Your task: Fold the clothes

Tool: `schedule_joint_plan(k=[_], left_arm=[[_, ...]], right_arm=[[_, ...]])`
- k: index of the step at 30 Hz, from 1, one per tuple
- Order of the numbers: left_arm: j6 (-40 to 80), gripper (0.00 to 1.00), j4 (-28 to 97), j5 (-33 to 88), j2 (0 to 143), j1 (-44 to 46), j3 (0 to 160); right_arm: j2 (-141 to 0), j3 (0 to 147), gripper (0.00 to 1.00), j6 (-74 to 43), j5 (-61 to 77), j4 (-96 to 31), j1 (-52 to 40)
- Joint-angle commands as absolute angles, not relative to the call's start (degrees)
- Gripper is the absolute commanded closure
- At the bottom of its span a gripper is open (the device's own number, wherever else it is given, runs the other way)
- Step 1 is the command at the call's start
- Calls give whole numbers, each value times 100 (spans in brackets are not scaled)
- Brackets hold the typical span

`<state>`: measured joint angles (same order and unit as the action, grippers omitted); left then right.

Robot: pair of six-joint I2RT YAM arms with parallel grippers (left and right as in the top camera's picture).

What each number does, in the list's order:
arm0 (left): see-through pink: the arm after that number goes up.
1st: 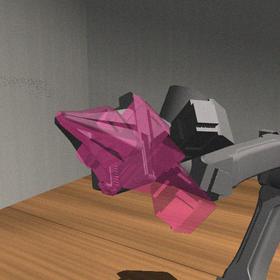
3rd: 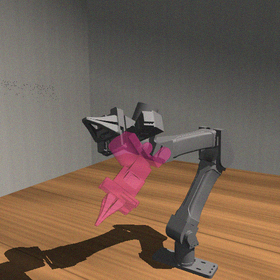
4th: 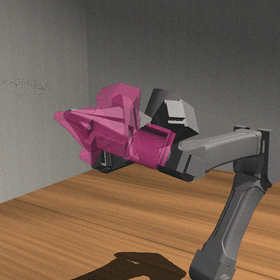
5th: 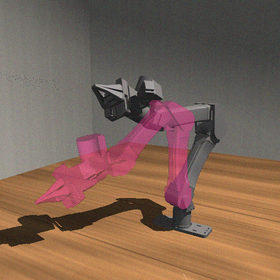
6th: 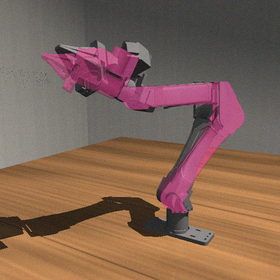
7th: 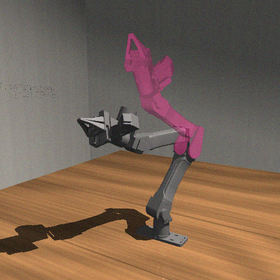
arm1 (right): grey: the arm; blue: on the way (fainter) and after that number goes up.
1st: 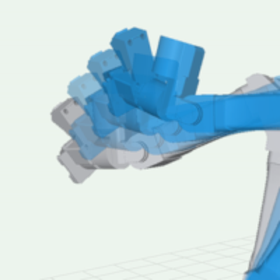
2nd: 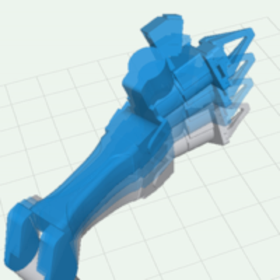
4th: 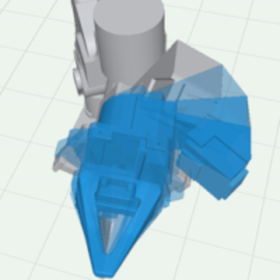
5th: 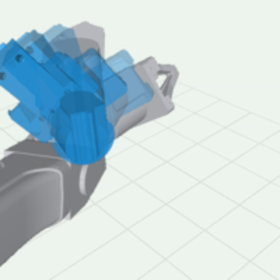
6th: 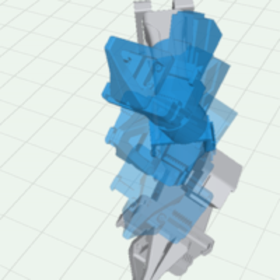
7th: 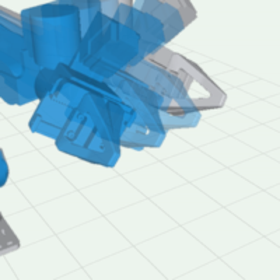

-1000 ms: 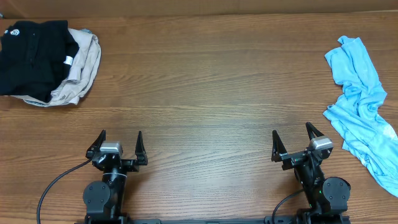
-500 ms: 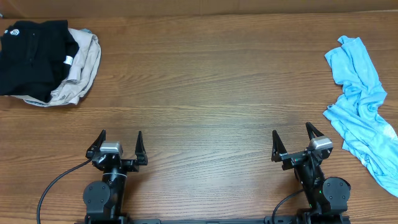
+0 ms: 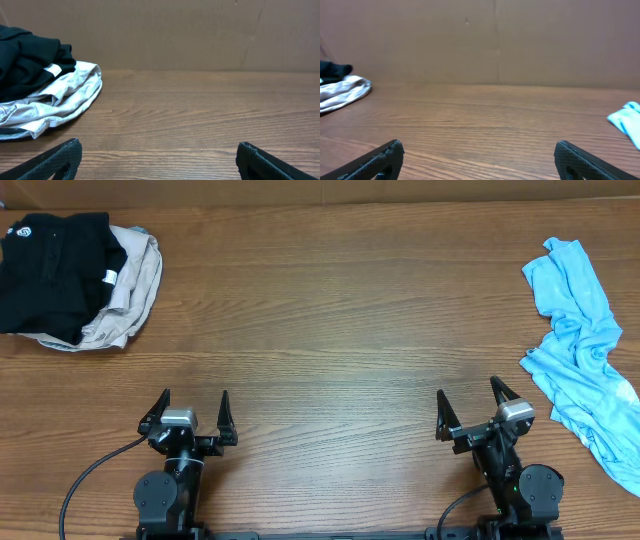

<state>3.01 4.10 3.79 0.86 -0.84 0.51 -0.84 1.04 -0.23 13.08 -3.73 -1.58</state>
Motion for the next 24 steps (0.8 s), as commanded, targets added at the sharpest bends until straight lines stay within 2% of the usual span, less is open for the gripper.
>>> schedule_joint_plan(k=[1,10,14,19,24], left_arm=[[388,0,421,305,27,-126,30],[615,0,355,447,27,-108,32],[899,0,276,1015,27,-108,32],[902,0,-207,1210,27,-108,89],[875,0,-134,1251,180,-108,609]], right_arm=[[-16,45,0,-21,1638,-320,-187],[-16,49,0,-294,2220,-158,-187],[-16,99,0,-602,2331,38,-187],[-16,515,0,-565,2300,-51,-187],[-23,1087,0,-419,2211,-228,-187]])
